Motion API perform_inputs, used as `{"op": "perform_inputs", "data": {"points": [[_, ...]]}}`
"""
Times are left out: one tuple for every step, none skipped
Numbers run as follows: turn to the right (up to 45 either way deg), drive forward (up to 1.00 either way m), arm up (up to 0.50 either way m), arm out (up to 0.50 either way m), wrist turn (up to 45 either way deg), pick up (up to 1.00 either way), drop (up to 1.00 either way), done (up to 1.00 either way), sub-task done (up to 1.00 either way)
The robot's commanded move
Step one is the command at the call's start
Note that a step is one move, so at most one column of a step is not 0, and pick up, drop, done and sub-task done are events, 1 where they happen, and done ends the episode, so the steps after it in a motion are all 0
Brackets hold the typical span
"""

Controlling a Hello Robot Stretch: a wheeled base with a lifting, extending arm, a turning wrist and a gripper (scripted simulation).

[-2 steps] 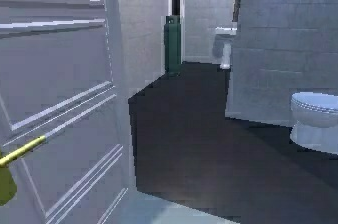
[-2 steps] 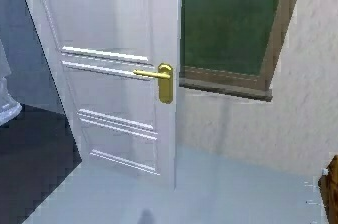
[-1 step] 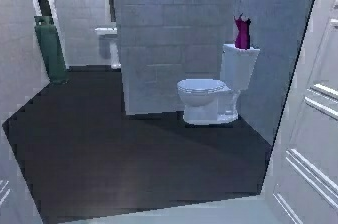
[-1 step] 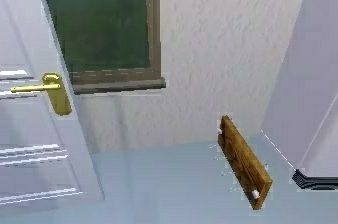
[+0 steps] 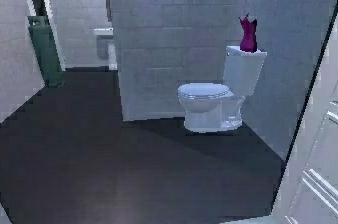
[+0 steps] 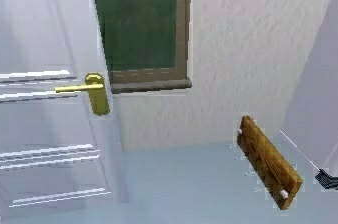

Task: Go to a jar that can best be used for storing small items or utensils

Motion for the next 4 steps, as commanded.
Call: {"op": "perform_inputs", "data": {"points": [[-21.0, 0.0, 0.0, 0.0, 0.0, 0.0, 0.0, 0.0, 0.0], [0.0, 1.0, 0.0, 0.0, 0.0, 0.0, 0.0, 0.0, 0.0], [0.0, 1.0, 0.0, 0.0, 0.0, 0.0, 0.0, 0.0, 0.0], [0.0, 1.0, 0.0, 0.0, 0.0, 0.0, 0.0, 0.0, 0.0]]}}
